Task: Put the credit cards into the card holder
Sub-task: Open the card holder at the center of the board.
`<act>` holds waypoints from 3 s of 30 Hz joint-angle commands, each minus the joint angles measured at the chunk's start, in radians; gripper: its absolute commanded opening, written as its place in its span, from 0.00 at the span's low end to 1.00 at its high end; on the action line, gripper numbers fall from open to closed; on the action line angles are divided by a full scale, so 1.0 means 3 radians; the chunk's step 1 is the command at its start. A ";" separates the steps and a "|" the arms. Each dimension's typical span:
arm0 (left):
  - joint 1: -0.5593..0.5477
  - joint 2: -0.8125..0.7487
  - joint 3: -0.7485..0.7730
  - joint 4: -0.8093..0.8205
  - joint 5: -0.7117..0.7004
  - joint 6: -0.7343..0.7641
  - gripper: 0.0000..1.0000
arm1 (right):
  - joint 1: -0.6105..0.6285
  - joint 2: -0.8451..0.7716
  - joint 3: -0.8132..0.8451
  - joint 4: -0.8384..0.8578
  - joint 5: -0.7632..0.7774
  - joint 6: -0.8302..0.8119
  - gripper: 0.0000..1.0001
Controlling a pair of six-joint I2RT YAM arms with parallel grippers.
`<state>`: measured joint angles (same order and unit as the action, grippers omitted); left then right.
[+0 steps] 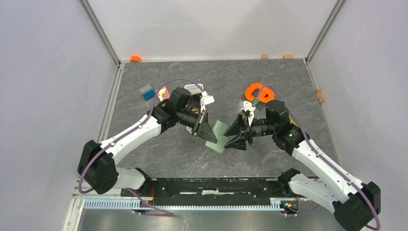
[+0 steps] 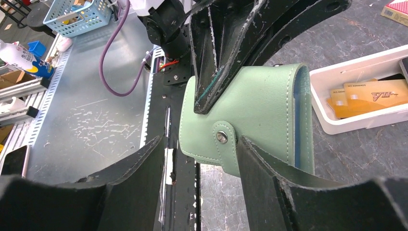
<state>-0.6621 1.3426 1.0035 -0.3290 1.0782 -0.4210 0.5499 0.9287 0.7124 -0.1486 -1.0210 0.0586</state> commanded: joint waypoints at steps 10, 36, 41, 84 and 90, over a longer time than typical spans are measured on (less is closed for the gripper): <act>0.0093 -0.0149 0.0032 0.0268 0.0210 -0.0163 0.02 | 0.0256 0.0145 0.0085 0.0020 -0.0114 0.0015 0.37; 0.0376 -0.0228 0.0039 -0.0016 -0.0673 -0.0014 0.02 | 0.0493 0.0061 0.0299 -0.0143 0.0507 -0.0060 0.54; 0.0376 -0.0435 -0.0072 -0.0003 -0.1230 0.0017 0.02 | 0.0493 0.0031 0.0294 -0.0046 0.2155 0.0412 0.88; -0.0815 -0.0599 -0.1624 0.1843 -0.2435 -0.1636 0.16 | 0.0524 -0.0029 -0.0560 -0.0405 0.3149 0.1069 0.00; -0.0938 -0.0596 -0.1979 0.1832 -0.2701 -0.1736 0.40 | 0.0524 -0.0042 -0.0800 -0.0595 0.2963 0.1037 0.00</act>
<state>-0.9314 1.1660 0.4641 0.1680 0.3565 -0.8581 0.7113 0.9306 0.5182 -0.2871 -0.1368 0.3920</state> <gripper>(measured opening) 0.338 0.021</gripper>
